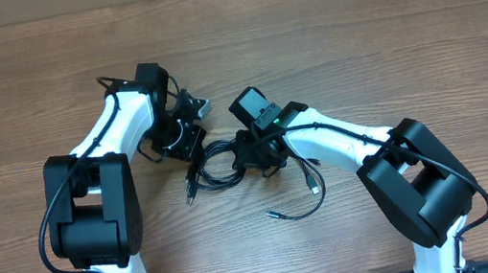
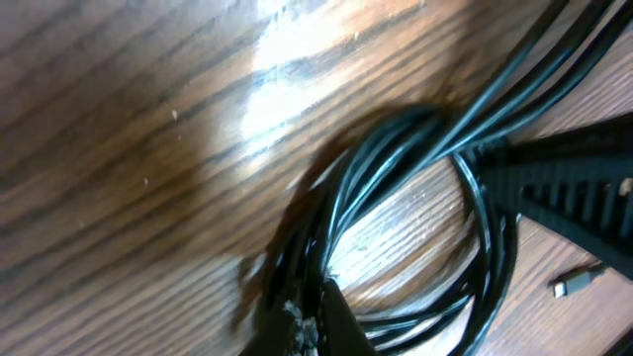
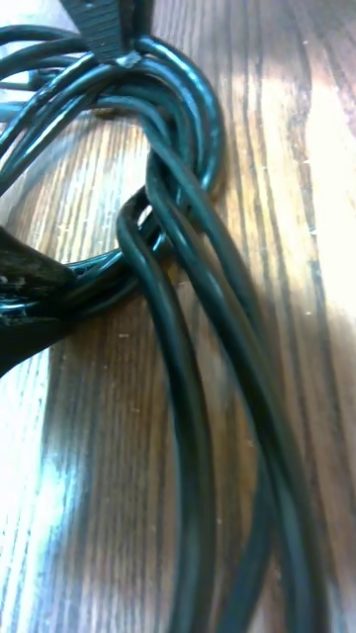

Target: Untangle cables

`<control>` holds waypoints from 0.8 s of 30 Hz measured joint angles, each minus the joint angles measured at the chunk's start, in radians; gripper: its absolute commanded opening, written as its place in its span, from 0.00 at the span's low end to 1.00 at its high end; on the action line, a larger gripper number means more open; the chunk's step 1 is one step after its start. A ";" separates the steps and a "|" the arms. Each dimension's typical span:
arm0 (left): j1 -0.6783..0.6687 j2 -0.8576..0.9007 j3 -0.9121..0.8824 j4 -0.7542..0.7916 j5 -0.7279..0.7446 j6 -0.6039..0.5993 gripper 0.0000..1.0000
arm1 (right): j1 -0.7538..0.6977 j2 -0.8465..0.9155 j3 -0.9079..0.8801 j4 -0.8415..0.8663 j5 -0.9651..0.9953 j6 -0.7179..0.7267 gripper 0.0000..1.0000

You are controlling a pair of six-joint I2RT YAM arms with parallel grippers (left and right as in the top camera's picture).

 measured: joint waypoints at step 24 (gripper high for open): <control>0.006 0.000 0.005 0.053 0.407 0.185 0.04 | -0.239 -0.142 -0.010 -0.183 -0.357 -0.181 0.32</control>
